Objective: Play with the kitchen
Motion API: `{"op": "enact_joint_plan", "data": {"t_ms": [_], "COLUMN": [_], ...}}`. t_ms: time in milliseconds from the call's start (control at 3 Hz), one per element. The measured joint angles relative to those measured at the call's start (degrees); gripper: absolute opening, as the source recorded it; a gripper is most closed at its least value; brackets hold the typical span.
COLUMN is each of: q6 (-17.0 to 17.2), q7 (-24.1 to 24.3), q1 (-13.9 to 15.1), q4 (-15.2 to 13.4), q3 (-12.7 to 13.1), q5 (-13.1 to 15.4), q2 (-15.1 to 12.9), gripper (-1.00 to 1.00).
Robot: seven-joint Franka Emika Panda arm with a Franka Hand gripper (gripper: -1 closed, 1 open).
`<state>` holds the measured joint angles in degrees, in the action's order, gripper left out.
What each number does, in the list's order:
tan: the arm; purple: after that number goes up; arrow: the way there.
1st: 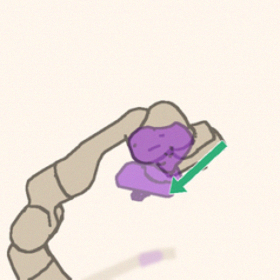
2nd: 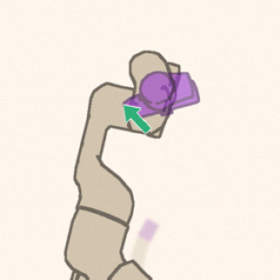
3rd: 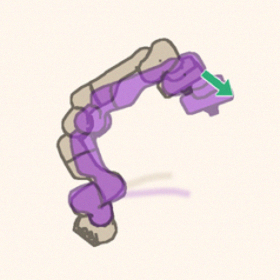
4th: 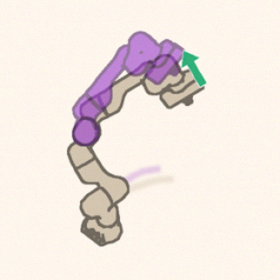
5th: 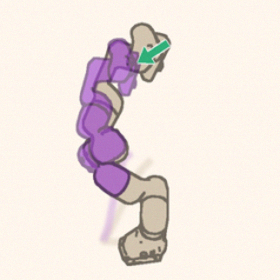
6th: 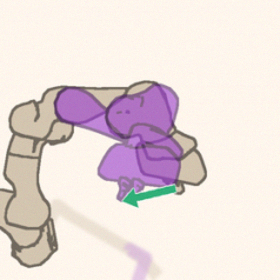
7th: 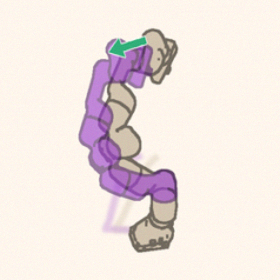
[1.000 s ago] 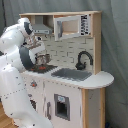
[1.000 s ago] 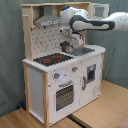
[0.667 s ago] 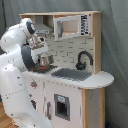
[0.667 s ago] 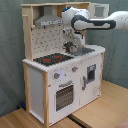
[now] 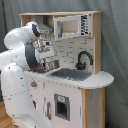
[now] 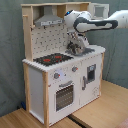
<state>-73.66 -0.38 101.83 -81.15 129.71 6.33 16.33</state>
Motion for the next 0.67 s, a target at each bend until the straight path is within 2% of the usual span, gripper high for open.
{"op": "enact_joint_plan", "data": {"t_ms": [333, 667], "q6": [0.18, -2.64], "q7": [3.03, 1.91], "q1": [-0.43, 0.99], "q4": [-2.97, -6.39], "q3": [0.01, -0.27], "q5": [2.56, 5.37], "q2": [-3.64, -6.42], "gripper": [-1.0, -1.0]}}
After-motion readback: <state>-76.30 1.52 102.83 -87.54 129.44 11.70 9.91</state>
